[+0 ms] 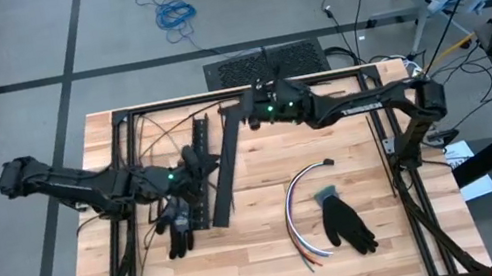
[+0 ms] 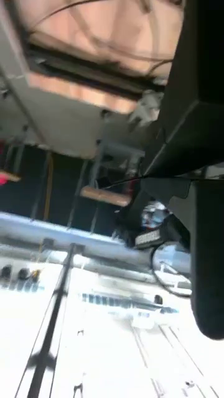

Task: Ziptie cables
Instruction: Wrap the cable wires with the black ziptie

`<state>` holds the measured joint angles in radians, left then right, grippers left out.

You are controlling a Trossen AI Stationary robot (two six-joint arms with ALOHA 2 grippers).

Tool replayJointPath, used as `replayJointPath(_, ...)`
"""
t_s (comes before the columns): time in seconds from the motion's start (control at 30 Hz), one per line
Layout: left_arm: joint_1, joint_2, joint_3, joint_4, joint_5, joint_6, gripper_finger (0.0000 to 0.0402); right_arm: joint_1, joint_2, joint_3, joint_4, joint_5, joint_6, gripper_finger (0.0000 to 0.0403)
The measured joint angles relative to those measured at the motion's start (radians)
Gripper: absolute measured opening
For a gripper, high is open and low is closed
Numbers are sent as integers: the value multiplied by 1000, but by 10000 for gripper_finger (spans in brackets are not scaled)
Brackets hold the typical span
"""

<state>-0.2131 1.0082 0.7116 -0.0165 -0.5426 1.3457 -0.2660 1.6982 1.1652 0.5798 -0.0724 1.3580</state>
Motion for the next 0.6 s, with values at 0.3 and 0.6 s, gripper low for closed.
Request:
replayJointPath(0.3,-94,12,0,13,68,-4,178,36,39,0,63,-2,55,0)
replayJointPath(0.6,-135,34,21,89,70,-4,178,40,41,0,53,45,61,0)
